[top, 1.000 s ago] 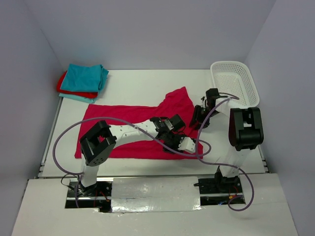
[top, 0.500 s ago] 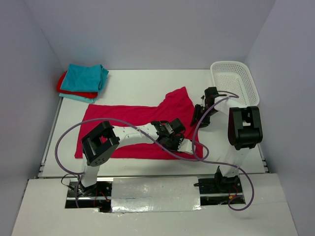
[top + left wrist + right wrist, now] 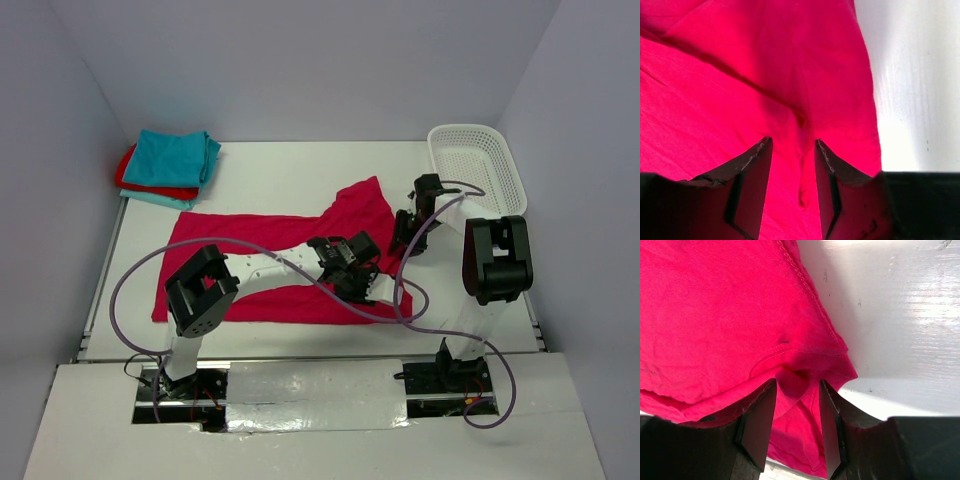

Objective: Fold and stack the t-shirts
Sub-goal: Fold the flattened tshirt in 1/3 of the way

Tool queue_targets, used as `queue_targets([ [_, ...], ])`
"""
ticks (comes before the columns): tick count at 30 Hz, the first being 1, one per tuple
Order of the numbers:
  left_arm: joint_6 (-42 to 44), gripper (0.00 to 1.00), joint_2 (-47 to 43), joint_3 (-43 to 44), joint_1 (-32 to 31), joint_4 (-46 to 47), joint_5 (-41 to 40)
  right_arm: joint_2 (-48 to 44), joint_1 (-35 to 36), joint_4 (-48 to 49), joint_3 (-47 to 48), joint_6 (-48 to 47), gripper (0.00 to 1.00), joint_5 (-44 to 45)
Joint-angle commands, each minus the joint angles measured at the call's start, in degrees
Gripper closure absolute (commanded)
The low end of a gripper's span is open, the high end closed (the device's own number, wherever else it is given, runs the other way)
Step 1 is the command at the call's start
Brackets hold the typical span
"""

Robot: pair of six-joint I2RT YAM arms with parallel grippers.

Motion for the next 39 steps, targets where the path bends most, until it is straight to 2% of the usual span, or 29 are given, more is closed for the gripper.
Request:
queue_targets([
  [1,0.08,0.48,-0.59,-0.57,-0.13,-0.76,2.49,1.13,0.49,-0.65,2.19,-0.98,0.53,0.74],
  [7,0.0,0.48,-0.06,-3.65,-0.22,2.22,1.09,2.28,0.49,-0.56,2.36,-1.24,0.53,0.83],
  [13,-2.46,0.62,0.73,-4.7,-0.22,7.32,-1.64,2.8,0.49,-0.83,2.63,-1.33,0.54,0.83],
  [22,-3.61,0.69,0.73,-5.94,-0.22,8.56,-0.59,3.25,0.49,-0.91,2.63,-1.42,0.59,0.91],
  [24,-3.96,0.75,0.82,-5.94,-0.22,8.64,-0.15,3.24,0.41,-1.18,2.8,-1.68,0.63,1.0],
  [26,-4.22,0.96,0.82,-5.76,-0.22,9.0,-0.15,3.16,0.49,-1.35,2.89,-1.59,0.68,1.09],
  [27,-4.4,1.0,0.73,-5.68,-0.22,8.91,-0.15,3.16,0.49,-1.44,2.89,-1.68,0.7,1.0],
  [31,-3.7,1.0,-0.31,-4.45,1.8,5.49,0.03,2.19,0.49,-2.23,2.54,-1.86,0.86,1.18],
  [34,-2.29,1.0,-1.2,-3.22,4.87,3.38,0.38,1.66,0.49,-2.93,2.62,-1.77,0.88,1.35],
  [36,-0.63,1.0,-1.99,-2.69,6.64,1.79,-0.15,1.75,0.49,-4.07,3.41,-1.86,0.86,2.4],
  [37,0.08,1.0,-2.43,-2.6,7.08,1.53,-0.24,1.92,0.49,-4.51,3.77,-2.21,0.73,2.58],
  [39,1.4,1.0,-2.69,-2.86,7.96,1.26,-0.59,2.62,0.49,-5.31,4.64,-2.47,0.61,2.24],
])
